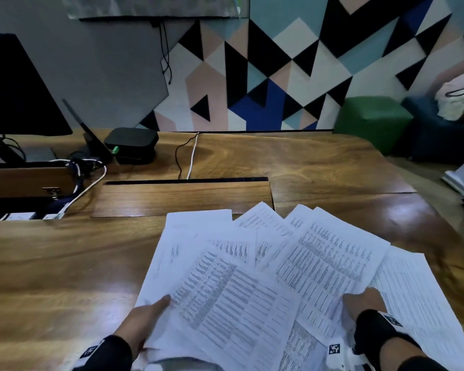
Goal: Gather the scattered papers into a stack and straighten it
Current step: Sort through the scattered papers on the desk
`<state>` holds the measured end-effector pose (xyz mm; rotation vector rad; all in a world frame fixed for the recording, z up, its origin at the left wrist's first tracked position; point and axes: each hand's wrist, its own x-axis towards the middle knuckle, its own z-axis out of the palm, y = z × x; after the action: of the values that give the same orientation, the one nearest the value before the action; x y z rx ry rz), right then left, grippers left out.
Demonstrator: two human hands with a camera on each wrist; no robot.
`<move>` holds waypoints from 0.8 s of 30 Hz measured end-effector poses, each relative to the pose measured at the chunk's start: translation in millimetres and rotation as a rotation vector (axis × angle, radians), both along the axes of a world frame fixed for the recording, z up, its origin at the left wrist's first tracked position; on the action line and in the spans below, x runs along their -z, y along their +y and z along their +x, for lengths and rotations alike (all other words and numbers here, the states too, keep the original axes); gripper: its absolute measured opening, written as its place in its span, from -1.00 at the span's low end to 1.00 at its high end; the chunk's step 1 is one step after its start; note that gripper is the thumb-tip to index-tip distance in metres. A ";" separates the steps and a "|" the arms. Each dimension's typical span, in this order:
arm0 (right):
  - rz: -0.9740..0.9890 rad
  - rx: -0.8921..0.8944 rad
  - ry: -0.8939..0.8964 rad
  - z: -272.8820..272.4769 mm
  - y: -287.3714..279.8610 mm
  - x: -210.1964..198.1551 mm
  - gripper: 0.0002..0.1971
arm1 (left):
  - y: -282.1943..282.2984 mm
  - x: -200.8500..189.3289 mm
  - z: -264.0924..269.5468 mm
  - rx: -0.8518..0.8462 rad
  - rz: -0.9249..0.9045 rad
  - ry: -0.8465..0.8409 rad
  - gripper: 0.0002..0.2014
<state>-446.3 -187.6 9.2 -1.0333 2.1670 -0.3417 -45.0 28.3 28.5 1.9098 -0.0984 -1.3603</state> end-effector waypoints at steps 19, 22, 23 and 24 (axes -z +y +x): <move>-0.602 -0.269 -0.645 16.6 14.8 -146.2 -0.90 | -26.6 -13.0 -27.8 -0.016 -0.174 -0.046 -0.83; -0.587 -0.302 -0.901 30.0 12.0 -169.1 -0.92 | -29.7 -9.7 -27.6 -0.003 -0.167 -0.051 -0.83; -0.566 -0.285 -0.981 36.2 10.3 -170.2 -0.90 | -31.1 -9.2 -27.4 -0.004 -0.154 -0.062 -0.82; -0.544 -0.269 -1.031 42.8 8.6 -167.9 -0.89 | -32.8 -9.0 -27.8 -0.001 -0.141 -0.070 -0.82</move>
<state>-403.5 -179.0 177.1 -1.0651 1.0095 -1.0905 -72.8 -4.5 37.5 1.8385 -0.2223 -1.2528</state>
